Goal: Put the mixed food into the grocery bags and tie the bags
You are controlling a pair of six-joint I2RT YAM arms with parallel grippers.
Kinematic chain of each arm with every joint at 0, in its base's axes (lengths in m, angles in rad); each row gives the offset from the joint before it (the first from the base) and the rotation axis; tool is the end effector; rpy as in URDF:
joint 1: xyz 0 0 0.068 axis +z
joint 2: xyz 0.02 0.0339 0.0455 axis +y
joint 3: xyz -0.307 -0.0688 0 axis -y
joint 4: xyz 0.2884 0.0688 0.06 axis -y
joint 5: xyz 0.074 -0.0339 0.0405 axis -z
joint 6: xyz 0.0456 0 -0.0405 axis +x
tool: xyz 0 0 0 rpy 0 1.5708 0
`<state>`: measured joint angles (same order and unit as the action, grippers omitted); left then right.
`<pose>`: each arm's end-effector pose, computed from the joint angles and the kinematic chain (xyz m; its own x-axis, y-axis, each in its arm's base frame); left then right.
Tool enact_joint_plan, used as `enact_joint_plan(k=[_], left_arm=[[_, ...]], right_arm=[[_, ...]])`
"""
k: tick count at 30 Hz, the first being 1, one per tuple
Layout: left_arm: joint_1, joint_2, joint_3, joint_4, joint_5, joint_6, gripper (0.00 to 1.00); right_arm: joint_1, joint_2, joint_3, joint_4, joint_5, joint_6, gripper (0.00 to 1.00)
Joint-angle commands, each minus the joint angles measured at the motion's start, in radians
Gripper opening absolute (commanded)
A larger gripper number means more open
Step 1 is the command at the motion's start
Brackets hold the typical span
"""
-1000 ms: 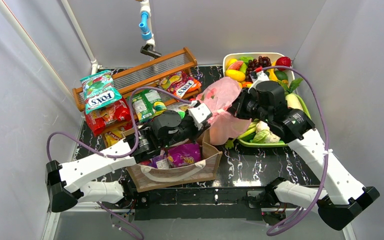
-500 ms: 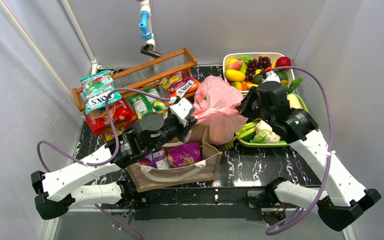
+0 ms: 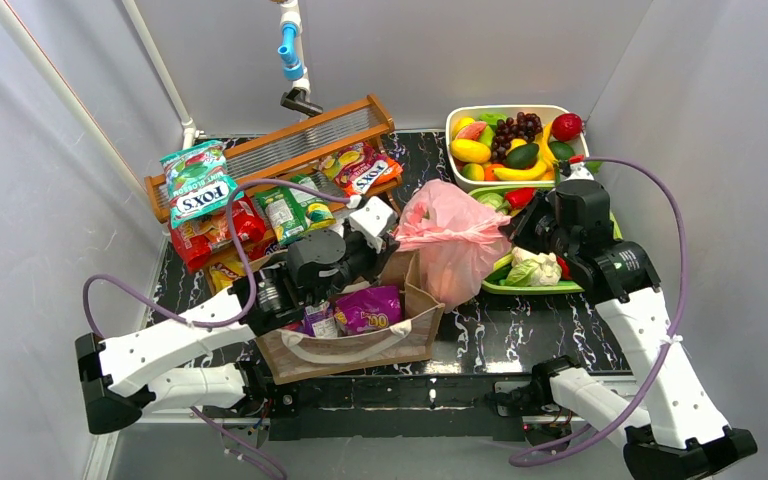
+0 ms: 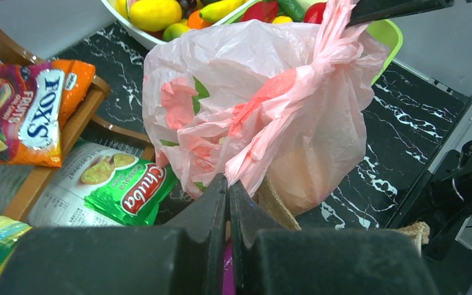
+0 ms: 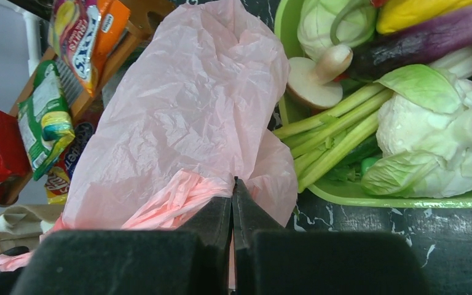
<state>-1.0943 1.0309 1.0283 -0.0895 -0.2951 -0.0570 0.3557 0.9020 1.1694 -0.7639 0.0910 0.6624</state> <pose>0.1346 -0.2320 0.4253 -0.0830 0.0419 -0.9957 0.7138 0.6997 -0.0300 0.1861 0.0647 0.4316 -0.5193 0.4604 -0.7199 0.0602 0.8601 0.5066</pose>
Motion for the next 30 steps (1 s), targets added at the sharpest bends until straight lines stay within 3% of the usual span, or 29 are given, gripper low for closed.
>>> enact_joint_plan(k=[1,7,14,22,26,30], left_arm=[[0.069,-0.014,0.002,-0.125,-0.220,-0.029,0.00],[0.129,0.055,0.068,-0.249,-0.246,-0.121,0.00],[0.129,0.120,0.286,-0.224,0.047,-0.066,0.00],[0.128,0.322,0.546,-0.275,0.291,-0.078,0.00],[0.128,0.386,0.602,-0.265,0.317,-0.113,0.00],[0.129,0.368,0.566,-0.296,0.169,-0.122,0.00]], right_arm=[[-0.120,-0.014,-0.034,-0.064,0.254,-0.097,0.01],[-0.172,0.013,-0.026,-0.047,0.123,-0.134,0.01],[-0.170,0.053,0.121,0.067,-0.262,-0.158,0.01],[-0.088,0.142,0.309,0.104,-0.443,-0.116,0.01],[-0.029,0.162,0.312,0.089,-0.401,-0.117,0.01],[-0.047,0.135,0.271,0.001,-0.114,-0.128,0.01]])
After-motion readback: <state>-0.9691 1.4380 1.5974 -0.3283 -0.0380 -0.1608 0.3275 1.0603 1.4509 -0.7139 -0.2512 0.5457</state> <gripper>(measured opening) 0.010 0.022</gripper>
